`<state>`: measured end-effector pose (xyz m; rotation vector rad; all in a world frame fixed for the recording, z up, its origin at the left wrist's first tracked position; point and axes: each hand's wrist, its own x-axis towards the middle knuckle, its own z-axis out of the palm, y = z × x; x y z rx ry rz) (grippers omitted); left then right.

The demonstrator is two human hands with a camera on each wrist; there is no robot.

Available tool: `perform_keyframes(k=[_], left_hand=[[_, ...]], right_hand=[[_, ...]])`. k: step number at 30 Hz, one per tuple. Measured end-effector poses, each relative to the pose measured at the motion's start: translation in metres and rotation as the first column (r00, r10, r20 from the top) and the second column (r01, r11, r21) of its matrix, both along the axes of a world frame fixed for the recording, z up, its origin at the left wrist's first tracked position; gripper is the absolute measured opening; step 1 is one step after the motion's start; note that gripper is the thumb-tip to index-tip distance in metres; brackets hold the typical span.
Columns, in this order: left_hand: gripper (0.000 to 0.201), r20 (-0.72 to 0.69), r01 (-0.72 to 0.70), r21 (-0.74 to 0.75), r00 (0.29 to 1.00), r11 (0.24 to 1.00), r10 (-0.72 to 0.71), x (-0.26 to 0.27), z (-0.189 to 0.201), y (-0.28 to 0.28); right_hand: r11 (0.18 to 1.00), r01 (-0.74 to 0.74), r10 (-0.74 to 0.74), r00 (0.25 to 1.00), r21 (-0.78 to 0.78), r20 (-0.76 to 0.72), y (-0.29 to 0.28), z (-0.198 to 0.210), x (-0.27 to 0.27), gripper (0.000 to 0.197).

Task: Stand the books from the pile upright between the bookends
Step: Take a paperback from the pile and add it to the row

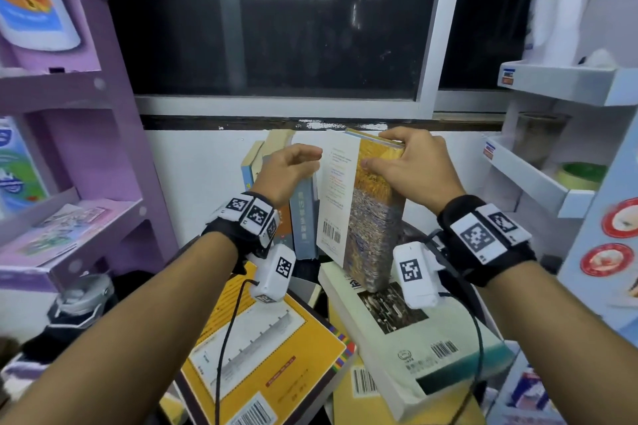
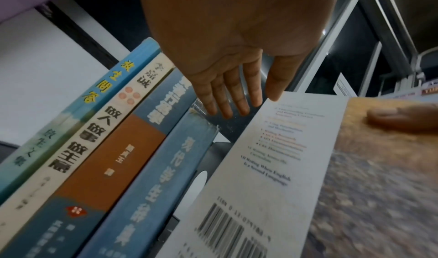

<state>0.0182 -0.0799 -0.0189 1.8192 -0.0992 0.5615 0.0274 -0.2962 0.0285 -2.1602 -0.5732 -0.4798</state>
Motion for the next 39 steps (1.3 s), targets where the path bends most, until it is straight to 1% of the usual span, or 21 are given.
perform_keyframes(k=[4, 7, 10, 15, 17, 19, 22, 24, 25, 27, 29, 30, 31, 33, 34, 37, 39], left_hand=[[0.025, -0.001, -0.009, 0.081, 1.0, 0.997, 0.009, 0.01, -0.006, 0.002], [0.025, -0.014, -0.039, 0.136, 0.999, 0.99, 0.041, 0.017, -0.01, 0.006], [0.03, -0.044, -0.046, 0.198, 0.997, 0.979, 0.056, 0.02, -0.014, 0.009], [0.041, -0.047, -0.096, 0.407, 0.991, 0.909, 0.125, 0.019, -0.014, 0.011], [0.043, -0.044, -0.113, 0.497, 0.987, 0.86, 0.155, 0.018, -0.013, 0.012], [0.046, -0.043, -0.113, 0.599, 0.984, 0.793, 0.173, 0.017, -0.011, 0.011], [0.044, -0.015, -0.125, 0.658, 0.984, 0.743, 0.179, 0.016, -0.006, 0.011], [0.037, 0.059, -0.173, 0.684, 0.982, 0.709, 0.182, 0.017, -0.003, 0.014], [0.034, 0.109, -0.212, 0.708, 0.975, 0.674, 0.193, 0.017, -0.001, 0.015], [0.031, 0.234, -0.315, 0.759, 0.949, 0.57, 0.212, 0.017, 0.002, 0.019], [0.026, 0.372, -0.423, 0.782, 0.906, 0.457, 0.201, 0.018, 0.004, 0.021], [0.024, 0.419, -0.467, 0.778, 0.884, 0.42, 0.206, 0.019, 0.005, 0.022], [0.022, 0.447, -0.499, 0.77, 0.867, 0.398, 0.222, 0.02, 0.005, 0.024], [0.024, 0.44, -0.512, 0.776, 0.858, 0.369, 0.265, 0.022, 0.004, 0.029], [0.028, 0.405, -0.487, 0.798, 0.87, 0.355, 0.282, 0.023, 0.003, 0.031], [0.048, 0.25, -0.346, 0.884, 0.918, 0.315, 0.308, 0.027, 0.0, 0.038], [0.05, 0.215, -0.31, 0.903, 0.926, 0.297, 0.312, 0.028, -0.001, 0.042]], right_hand=[[0.999, 0.031, -0.03, 0.999, 0.033, -0.032, 0.011, -0.006, 0.014, 0.061], [0.998, 0.035, -0.033, 0.999, 0.043, -0.044, 0.019, -0.007, 0.021, 0.061], [0.999, 0.026, -0.025, 0.998, 0.035, -0.052, 0.023, -0.005, 0.025, 0.061], [0.999, 0.032, -0.031, 0.999, 0.015, -0.045, 0.026, -0.004, 0.028, 0.06], [0.999, 0.037, -0.036, 0.999, 0.007, -0.033, 0.027, -0.004, 0.028, 0.06], [0.999, 0.039, -0.039, 0.999, -0.001, -0.021, 0.029, -0.003, 0.027, 0.06], [0.999, 0.038, -0.038, 0.999, -0.014, -0.009, 0.031, -0.001, 0.024, 0.059], [0.999, 0.034, -0.034, 0.999, -0.015, 0.006, 0.032, 0.002, 0.023, 0.059], [0.999, 0.038, -0.038, 0.999, -0.019, 0.017, 0.033, 0.005, 0.023, 0.058], [0.998, 0.052, -0.051, 0.998, -0.021, 0.037, 0.034, 0.009, 0.021, 0.057], [0.998, 0.055, -0.054, 0.997, -0.02, 0.055, 0.036, 0.015, 0.02, 0.058], [0.998, 0.061, -0.06, 0.996, -0.025, 0.062, 0.036, 0.018, 0.018, 0.058], [0.997, 0.07, -0.068, 0.995, -0.028, 0.071, 0.036, 0.021, 0.018, 0.058], [0.996, 0.083, -0.08, 0.993, -0.025, 0.09, 0.036, 0.029, 0.018, 0.057], [0.996, 0.088, -0.086, 0.992, -0.019, 0.097, 0.037, 0.033, 0.018, 0.056], [0.995, 0.098, -0.098, 0.989, 0.005, 0.113, 0.041, 0.042, 0.02, 0.056], [0.995, 0.102, -0.101, 0.987, 0.002, 0.125, 0.044, 0.047, 0.022, 0.055]])
